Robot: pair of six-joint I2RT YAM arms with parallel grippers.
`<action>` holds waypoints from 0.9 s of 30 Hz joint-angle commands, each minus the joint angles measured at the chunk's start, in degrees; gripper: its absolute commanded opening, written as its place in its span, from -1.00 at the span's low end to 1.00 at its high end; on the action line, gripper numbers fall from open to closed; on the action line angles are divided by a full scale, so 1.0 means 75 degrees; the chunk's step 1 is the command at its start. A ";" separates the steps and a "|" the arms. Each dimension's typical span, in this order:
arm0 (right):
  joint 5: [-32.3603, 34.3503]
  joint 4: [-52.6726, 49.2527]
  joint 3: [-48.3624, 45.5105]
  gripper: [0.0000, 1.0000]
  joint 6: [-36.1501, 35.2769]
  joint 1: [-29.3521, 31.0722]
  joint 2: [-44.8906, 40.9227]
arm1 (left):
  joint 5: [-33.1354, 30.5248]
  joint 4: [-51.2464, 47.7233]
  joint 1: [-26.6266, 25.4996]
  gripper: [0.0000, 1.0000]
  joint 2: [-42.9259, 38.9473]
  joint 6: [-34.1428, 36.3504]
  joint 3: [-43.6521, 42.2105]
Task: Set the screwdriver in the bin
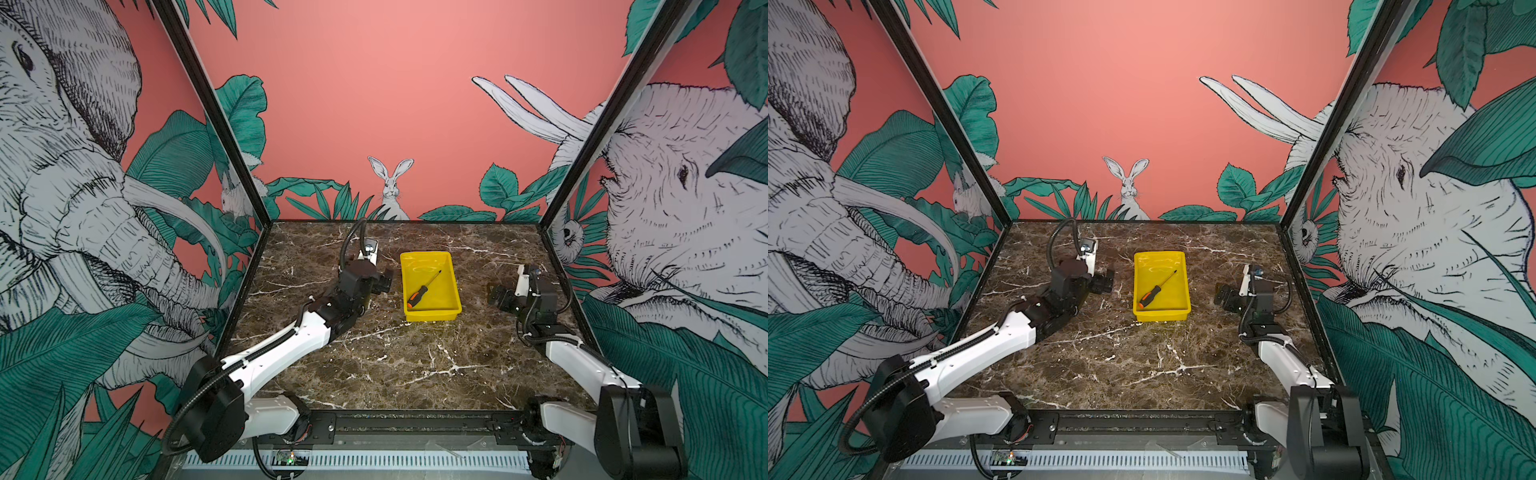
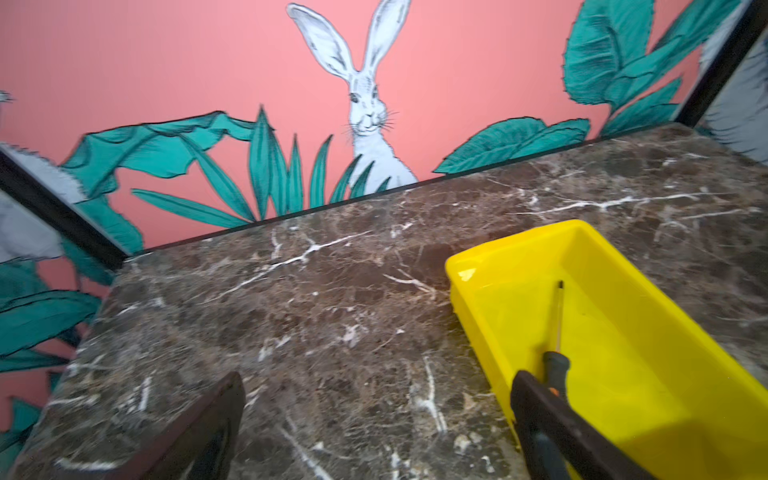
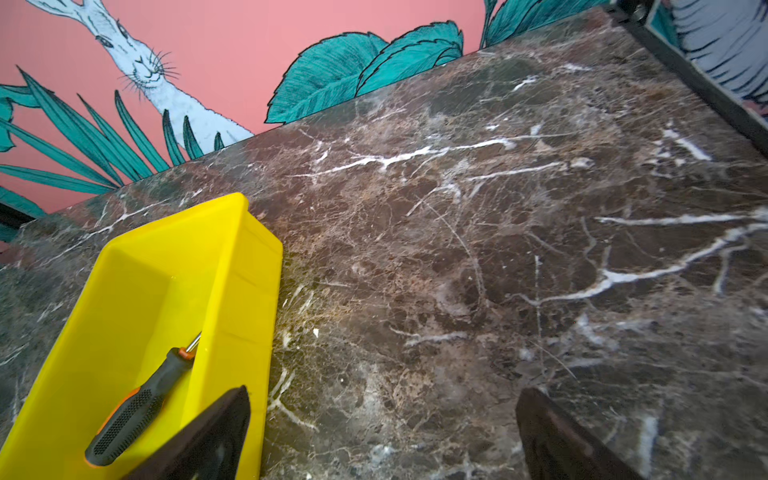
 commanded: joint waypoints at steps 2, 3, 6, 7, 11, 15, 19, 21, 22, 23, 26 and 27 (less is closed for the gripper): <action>0.0682 0.0581 -0.0263 0.99 0.0160 -0.0030 -0.0447 | -0.1416 0.0770 0.0335 0.99 -0.0544 0.0545 -0.0401; 0.0748 0.0565 -0.0314 0.98 0.0160 -0.0030 -0.0509 | -0.1427 0.0782 0.0404 0.99 -0.0572 0.0578 -0.0482; 0.0983 0.0698 -0.0485 0.99 0.0212 -0.0030 -0.0691 | -0.1471 0.0832 0.0466 0.99 -0.0666 0.0578 -0.0718; 0.1045 0.0580 -0.0504 0.99 0.0239 -0.0038 -0.0751 | -0.1561 0.0866 0.0471 0.99 -0.0681 0.0507 -0.0790; 0.1092 0.0578 -0.0610 0.98 0.0289 -0.0041 -0.0816 | -0.1905 0.0878 0.0533 0.99 -0.0724 0.0367 -0.0943; 0.0948 0.0355 -0.0462 0.98 0.0229 -0.0042 -0.0729 | -0.2150 0.1618 0.0587 0.99 -0.1037 0.0607 -0.1494; 0.0790 0.0442 -0.0410 0.98 0.0244 -0.0052 -0.0689 | -0.1938 0.1719 0.0849 0.99 -0.1530 0.0829 -0.1924; 0.0750 0.0286 -0.0352 0.98 0.0212 -0.0042 -0.0703 | -0.1371 0.1222 0.1230 0.99 -0.1693 0.0605 -0.1919; 0.0748 0.0350 -0.0369 0.98 0.0225 -0.0047 -0.0692 | -0.1026 0.0943 0.1450 0.99 -0.1770 0.0509 -0.1908; 0.0734 0.0433 -0.0380 0.98 0.0239 -0.0042 -0.0668 | -0.0643 0.0729 0.1642 0.99 -0.1840 0.0445 -0.1917; 0.0538 0.0263 -0.0285 0.99 0.0160 -0.0048 -0.0656 | 0.0224 0.0921 0.2110 0.99 -0.2054 0.0462 -0.2227; 0.0574 0.0242 -0.0290 0.98 0.0160 -0.0046 -0.0642 | 0.0480 0.1170 0.2197 0.99 -0.2095 0.0607 -0.2386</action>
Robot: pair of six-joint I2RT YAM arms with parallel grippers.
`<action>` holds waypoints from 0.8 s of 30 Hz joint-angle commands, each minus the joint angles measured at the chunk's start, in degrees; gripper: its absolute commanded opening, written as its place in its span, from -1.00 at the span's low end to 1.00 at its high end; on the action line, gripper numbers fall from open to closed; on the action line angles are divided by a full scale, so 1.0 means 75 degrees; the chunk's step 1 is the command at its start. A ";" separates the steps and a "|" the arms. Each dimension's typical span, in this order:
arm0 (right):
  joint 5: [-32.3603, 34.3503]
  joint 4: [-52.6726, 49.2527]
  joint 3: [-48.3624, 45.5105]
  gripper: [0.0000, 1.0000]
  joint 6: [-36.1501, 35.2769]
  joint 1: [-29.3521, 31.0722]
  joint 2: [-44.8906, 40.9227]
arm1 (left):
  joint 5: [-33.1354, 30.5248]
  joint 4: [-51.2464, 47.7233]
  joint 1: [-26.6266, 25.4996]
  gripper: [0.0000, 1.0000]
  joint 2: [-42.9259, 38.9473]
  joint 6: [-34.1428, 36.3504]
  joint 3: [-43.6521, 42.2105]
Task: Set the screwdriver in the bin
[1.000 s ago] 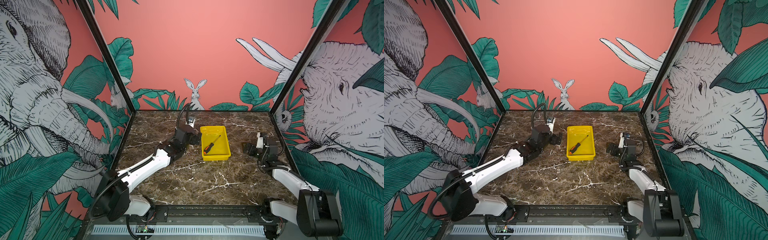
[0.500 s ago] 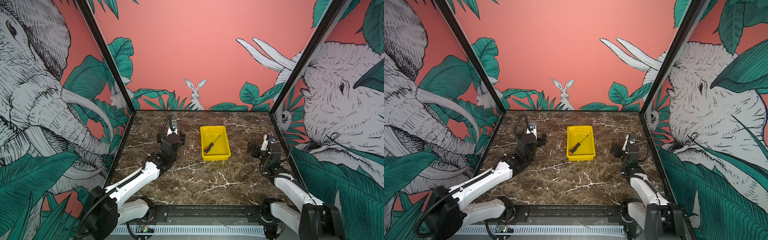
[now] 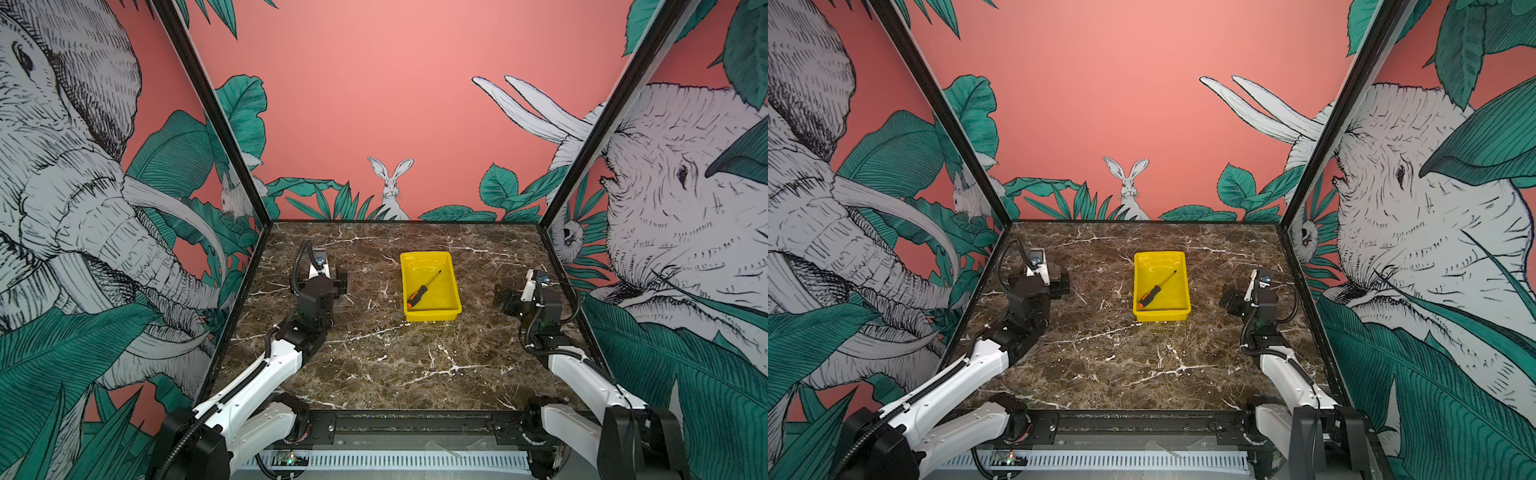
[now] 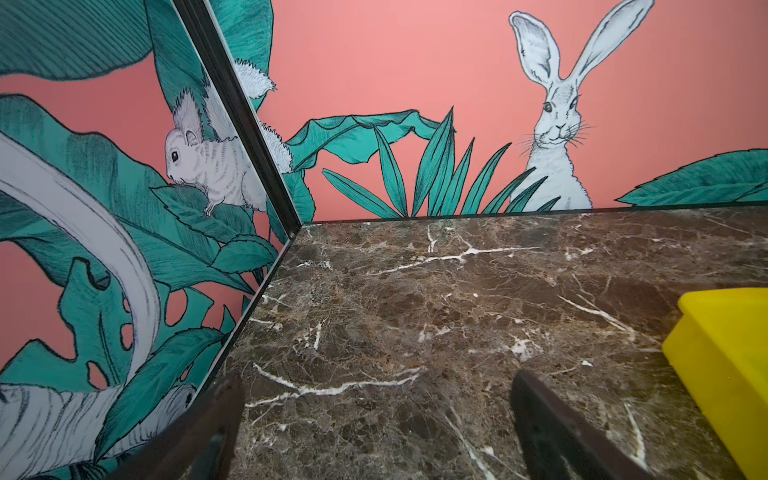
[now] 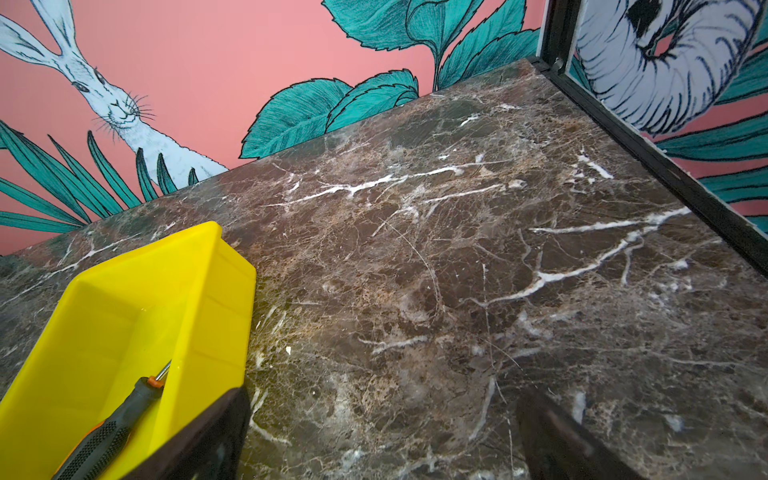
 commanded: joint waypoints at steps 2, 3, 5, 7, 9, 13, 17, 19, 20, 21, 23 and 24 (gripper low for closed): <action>0.0007 0.0230 0.0148 0.98 0.0006 -0.0038 0.0093 | 0.1473 0.0342 0.0375 0.99 -0.0253 0.0429 -0.0532; 0.0001 0.0243 0.0172 0.98 0.0003 -0.0037 0.0125 | 0.1489 0.0040 0.0442 0.99 -0.0258 0.0284 -0.0455; -0.0011 0.0139 0.0256 0.98 -0.0064 -0.0032 0.0131 | 0.1642 0.0008 0.0599 0.99 -0.0173 0.0231 -0.0453; 0.0397 0.0231 0.0178 0.99 0.0080 -0.0036 0.0091 | 0.1607 0.0169 0.0711 0.99 -0.0067 0.0251 -0.0518; 0.0960 0.0524 0.0000 0.99 0.0360 -0.0032 0.0005 | 0.1667 0.0126 0.0813 0.99 0.0015 0.0350 -0.0516; 0.2903 0.0473 -0.0464 0.99 0.1950 -0.0035 -0.0400 | 0.1729 0.0416 0.1113 0.99 0.0328 0.0419 -0.0657; 0.2304 0.1812 -0.0972 0.98 0.1052 -0.0035 -0.0503 | 0.2725 0.0934 0.1524 0.99 0.0724 0.0998 -0.0853; 0.1703 0.1854 -0.0815 0.98 0.0666 -0.0030 -0.0401 | 0.3359 0.0919 0.1743 0.99 0.1038 0.1264 -0.0698; 0.1588 0.1733 -0.0643 0.98 0.0583 -0.0027 -0.0313 | 0.3476 0.0642 0.1837 0.99 0.1215 0.1143 -0.0503; 0.1436 0.1623 -0.0516 0.98 0.0387 -0.0030 -0.0250 | 0.3614 0.0545 0.1922 0.99 0.1375 0.1126 -0.0404; 0.1056 0.1205 -0.0242 0.98 -0.0134 -0.0031 -0.0159 | 0.3854 0.0790 0.2011 0.99 0.1668 0.1106 -0.0355; 0.1042 0.1104 -0.0171 0.98 -0.0222 -0.0037 -0.0111 | 0.3861 0.0967 0.2029 0.99 0.1764 0.1061 -0.0387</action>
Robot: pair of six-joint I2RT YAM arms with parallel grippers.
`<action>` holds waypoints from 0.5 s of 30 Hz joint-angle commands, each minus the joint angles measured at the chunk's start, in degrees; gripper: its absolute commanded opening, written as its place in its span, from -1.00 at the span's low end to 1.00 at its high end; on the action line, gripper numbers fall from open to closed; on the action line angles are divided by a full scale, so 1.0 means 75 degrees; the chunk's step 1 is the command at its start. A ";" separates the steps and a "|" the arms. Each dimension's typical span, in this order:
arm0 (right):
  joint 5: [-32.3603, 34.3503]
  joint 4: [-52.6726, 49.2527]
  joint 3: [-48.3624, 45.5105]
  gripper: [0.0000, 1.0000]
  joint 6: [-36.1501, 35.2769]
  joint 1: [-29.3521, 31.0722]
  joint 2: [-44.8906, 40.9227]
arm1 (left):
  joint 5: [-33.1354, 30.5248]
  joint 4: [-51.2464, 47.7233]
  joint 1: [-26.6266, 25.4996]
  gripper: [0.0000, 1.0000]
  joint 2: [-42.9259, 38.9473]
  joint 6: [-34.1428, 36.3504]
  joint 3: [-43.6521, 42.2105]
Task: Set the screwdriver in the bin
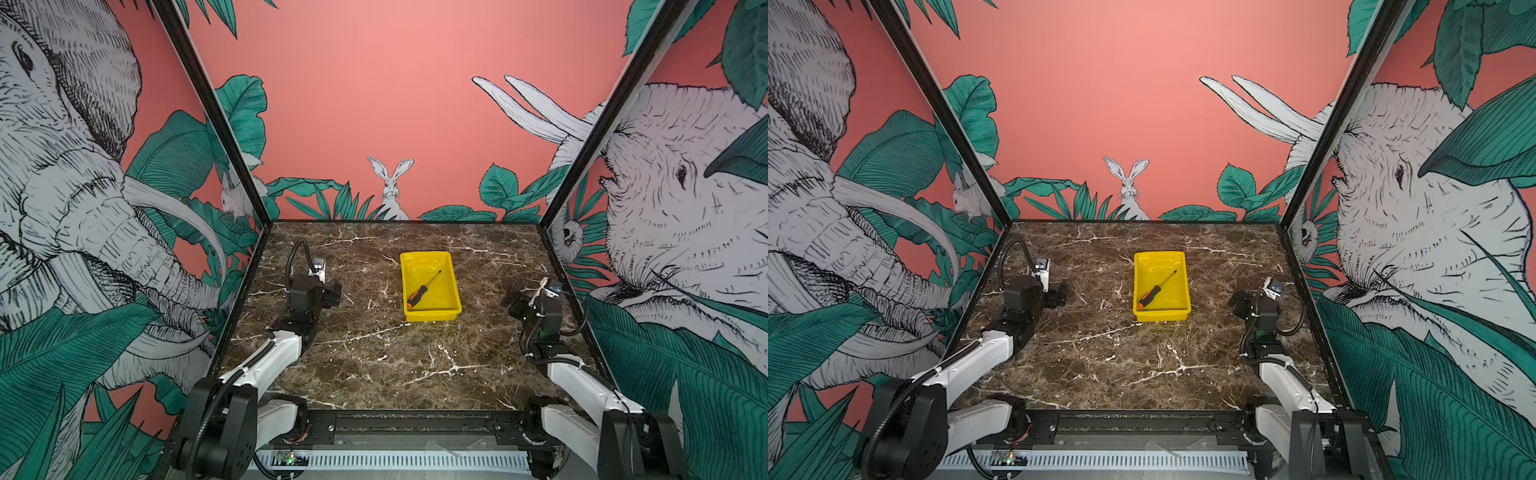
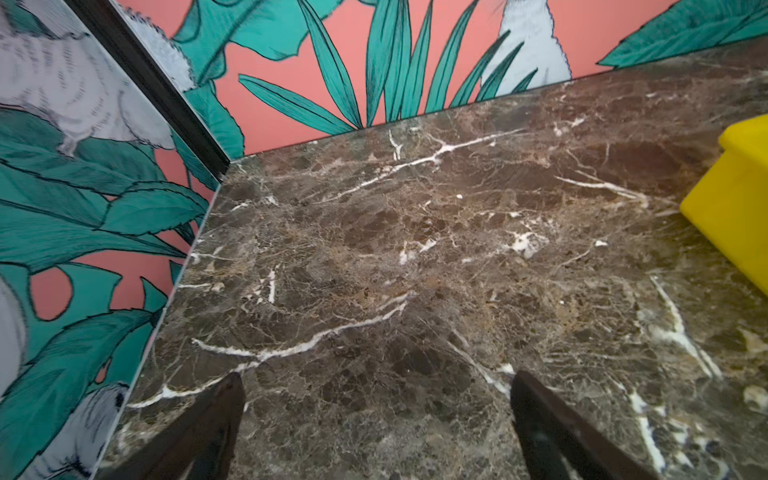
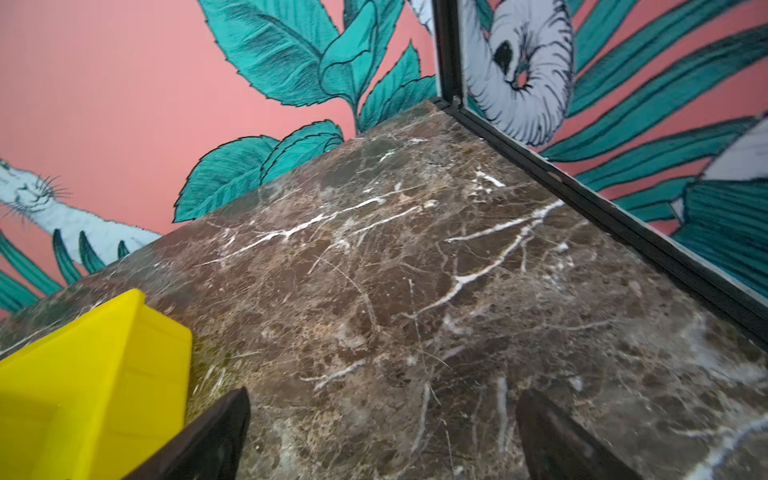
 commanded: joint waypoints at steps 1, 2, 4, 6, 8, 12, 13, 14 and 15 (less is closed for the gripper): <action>-0.0435 0.0238 0.0369 0.99 -0.0698 0.0008 0.0180 | 0.0632 0.0575 0.0143 0.99 0.0231 0.0164 0.0132; -0.0410 0.0438 0.0346 0.99 -0.0670 0.0008 0.0331 | 0.0582 0.0710 0.0190 0.99 0.0308 0.0203 0.0093; -0.0742 0.0909 0.0321 0.99 -0.0830 0.0002 0.0640 | 0.0341 0.0924 0.0306 0.99 0.0443 0.0181 -0.0012; -0.1186 0.1012 0.0402 0.98 -0.1207 0.0002 0.0864 | 0.0147 0.1228 0.0425 0.99 0.0586 0.0123 -0.0134; -0.1306 0.0982 0.0542 0.99 -0.1315 0.0008 0.1098 | 0.0164 0.1368 0.0545 0.99 0.0682 0.0090 -0.0212; -0.1801 0.0713 0.0891 0.98 -0.1874 0.0007 0.1363 | 0.0569 0.1783 0.0728 0.99 0.0993 0.0073 -0.0331; -0.1776 0.0679 0.0951 0.98 -0.1910 0.0008 0.1402 | 0.0589 0.1826 0.0749 0.99 0.1064 0.0108 -0.0333; -0.1776 0.0711 0.0992 0.99 -0.1884 0.0008 0.1439 | 0.0588 0.1969 0.0756 0.99 0.1139 0.0131 -0.0373; -0.1791 0.0794 0.1021 0.99 -0.1881 -0.0003 0.1460 | 0.0489 0.2185 0.0766 0.99 0.1255 0.0138 -0.0440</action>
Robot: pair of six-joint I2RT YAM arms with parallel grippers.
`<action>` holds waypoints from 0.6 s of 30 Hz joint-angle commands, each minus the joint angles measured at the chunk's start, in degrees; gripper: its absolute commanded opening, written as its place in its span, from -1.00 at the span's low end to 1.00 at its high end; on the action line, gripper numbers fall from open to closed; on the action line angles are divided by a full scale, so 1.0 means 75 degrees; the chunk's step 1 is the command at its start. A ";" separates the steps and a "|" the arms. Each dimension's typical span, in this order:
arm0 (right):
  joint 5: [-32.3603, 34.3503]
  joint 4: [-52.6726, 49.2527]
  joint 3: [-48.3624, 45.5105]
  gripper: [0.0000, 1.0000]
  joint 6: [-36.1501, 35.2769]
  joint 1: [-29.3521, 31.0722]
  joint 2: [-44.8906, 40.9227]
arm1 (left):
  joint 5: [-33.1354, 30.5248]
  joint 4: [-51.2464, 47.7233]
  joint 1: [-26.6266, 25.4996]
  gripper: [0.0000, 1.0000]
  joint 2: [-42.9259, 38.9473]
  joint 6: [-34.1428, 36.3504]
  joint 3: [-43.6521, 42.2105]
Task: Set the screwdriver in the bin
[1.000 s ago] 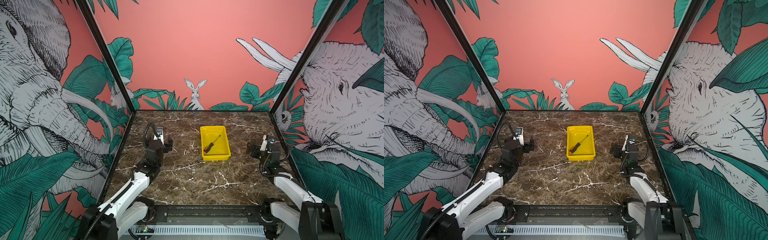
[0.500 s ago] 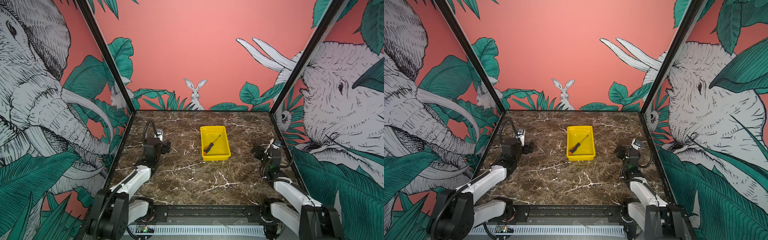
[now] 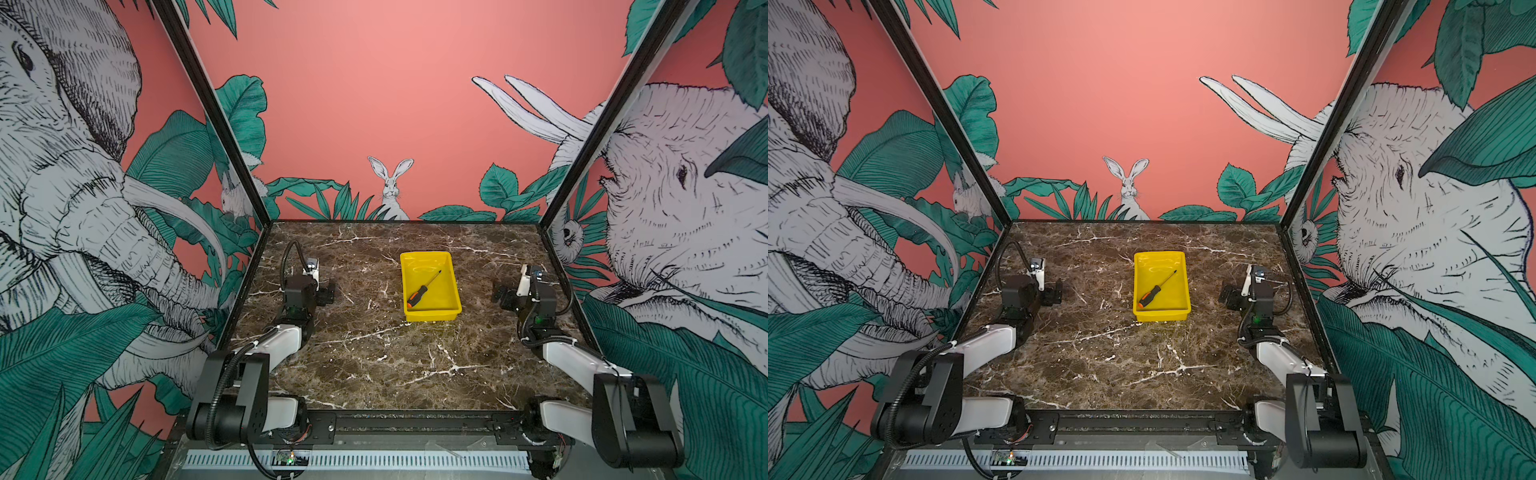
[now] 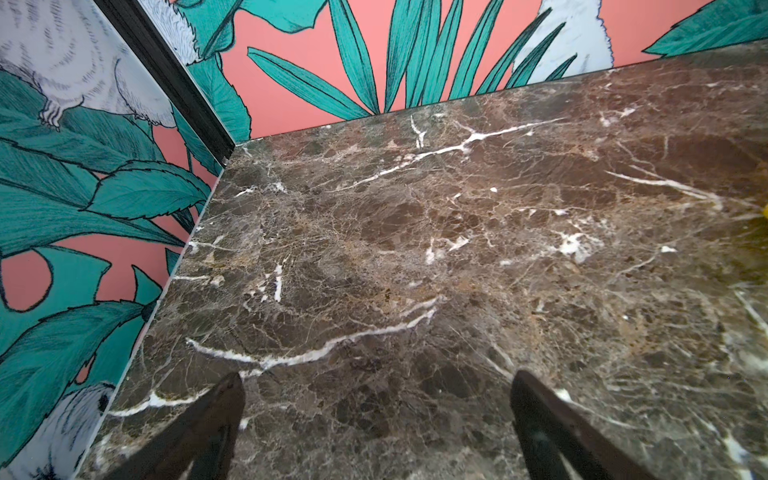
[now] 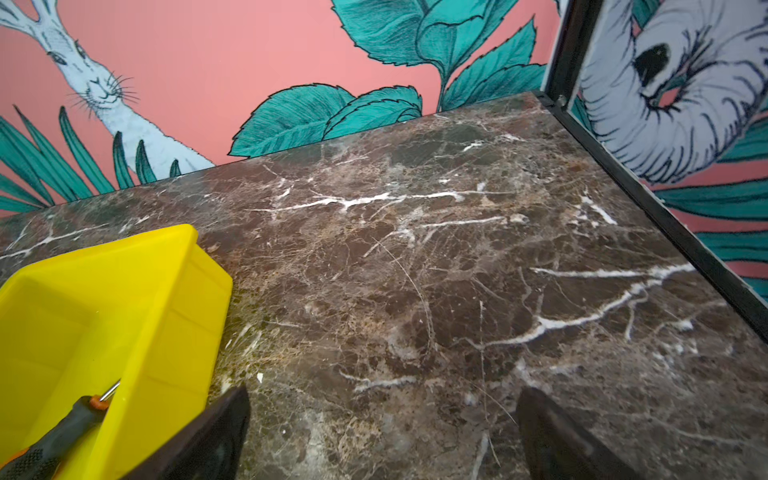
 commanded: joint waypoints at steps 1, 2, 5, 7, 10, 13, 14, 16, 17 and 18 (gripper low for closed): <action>-0.0334 0.0425 0.0255 0.99 -0.0373 0.0005 0.0033 | -0.0102 0.0905 0.0055 0.99 0.0260 0.0024 -0.0275; -0.0334 0.0490 0.0248 0.98 -0.0398 0.0004 0.0030 | -0.0287 0.1085 0.0061 0.99 0.0360 -0.0017 -0.0321; -0.0242 0.0781 0.0172 0.99 -0.0625 -0.0001 0.0138 | -0.0376 0.1528 0.0087 0.99 0.0504 -0.0017 -0.0457; -0.0099 0.0707 0.0163 0.99 -0.0670 0.0005 0.0180 | -0.0383 0.1655 0.0117 0.99 0.0540 0.0009 -0.0534; 0.0226 0.0618 0.0108 0.98 -0.0654 0.0005 0.0168 | -0.0456 0.2399 0.0159 0.99 0.0967 -0.0056 -0.0681; 0.0312 0.0665 0.0075 0.98 -0.0780 0.0003 0.0158 | -0.0325 0.2348 0.0162 0.99 0.1180 -0.0001 -0.0553; 0.0363 0.0595 0.0068 0.98 -0.0797 0.0002 0.0116 | -0.0278 0.2301 0.0160 0.99 0.1214 0.0020 -0.0520; 0.0570 0.0562 0.0048 0.98 -0.0766 0.0004 0.0093 | -0.0241 0.2610 0.0171 0.99 0.1433 0.0022 -0.0597; 0.0613 0.0656 0.0035 0.99 -0.0742 -0.0004 0.0126 | -0.0282 0.2944 0.0170 0.99 0.1638 0.0014 -0.0661; 0.0627 0.0781 0.0013 0.98 -0.0741 0.0005 0.0182 | -0.0223 0.3351 0.0191 0.99 0.1774 0.0075 -0.0693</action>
